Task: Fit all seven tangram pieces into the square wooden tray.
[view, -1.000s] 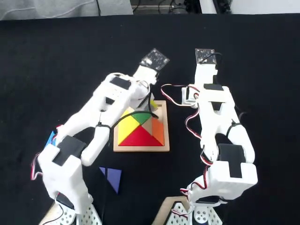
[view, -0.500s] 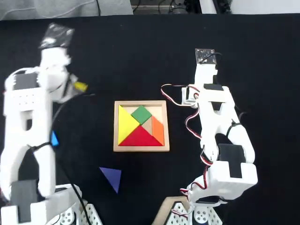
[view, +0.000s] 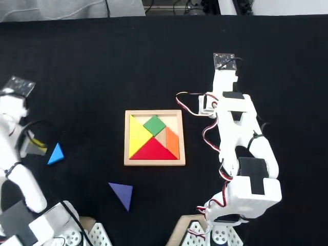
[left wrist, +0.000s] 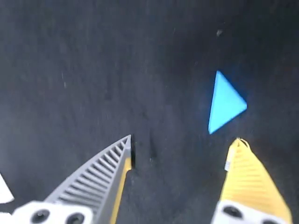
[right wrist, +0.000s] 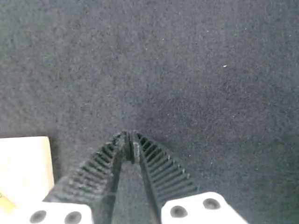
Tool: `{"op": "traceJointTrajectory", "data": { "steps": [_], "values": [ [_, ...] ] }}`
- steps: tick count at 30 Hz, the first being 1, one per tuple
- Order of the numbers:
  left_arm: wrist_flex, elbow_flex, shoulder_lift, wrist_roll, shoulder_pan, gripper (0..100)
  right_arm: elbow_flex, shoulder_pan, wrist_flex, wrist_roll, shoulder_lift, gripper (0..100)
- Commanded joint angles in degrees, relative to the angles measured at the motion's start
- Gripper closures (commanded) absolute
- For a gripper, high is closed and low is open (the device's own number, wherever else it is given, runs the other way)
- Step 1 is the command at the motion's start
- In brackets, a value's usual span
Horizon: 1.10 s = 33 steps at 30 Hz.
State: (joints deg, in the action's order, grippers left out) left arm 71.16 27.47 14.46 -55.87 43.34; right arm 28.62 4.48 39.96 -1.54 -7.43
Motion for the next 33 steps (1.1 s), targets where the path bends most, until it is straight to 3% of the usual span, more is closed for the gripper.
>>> {"op": "traceJointTrajectory", "data": {
  "steps": [1, 3, 6, 10, 17, 23, 28, 33],
  "values": [
    [3.7, -0.3, 2.8, -0.9, 5.0, 68, -1.4, -0.4, -1.0, -0.4, 0.1, 98.7],
    [8.8, -1.0, 2.8, 0.6, 5.2, 68, -1.4, -0.4, -1.0, -0.4, 0.1, 98.7],
    [12.8, 0.3, 2.8, 11.3, 0.9, 68, -1.4, -0.4, -1.0, -0.4, 0.1, 98.7],
    [3.8, 5.9, 2.8, 19.4, -2.5, 68, -1.1, -0.4, -1.0, -0.4, 0.0, 98.7],
    [-15.8, 16.8, 2.8, 18.1, -2.6, 68, -0.9, -0.4, -1.9, -0.4, 0.0, 98.7],
    [-17.8, 17.9, 2.2, 15.3, -2.7, 68, 0.1, -0.4, -3.8, -0.4, 0.0, 98.7],
    [-24.0, 17.7, 2.7, 15.5, 1.9, 68, 0.1, -0.4, -3.8, -0.4, 0.0, 98.7],
    [-29.8, 23.5, 2.4, 15.2, -1.7, 68, 0.1, -0.4, -3.8, -0.4, 0.0, 98.7]
  ]
}}
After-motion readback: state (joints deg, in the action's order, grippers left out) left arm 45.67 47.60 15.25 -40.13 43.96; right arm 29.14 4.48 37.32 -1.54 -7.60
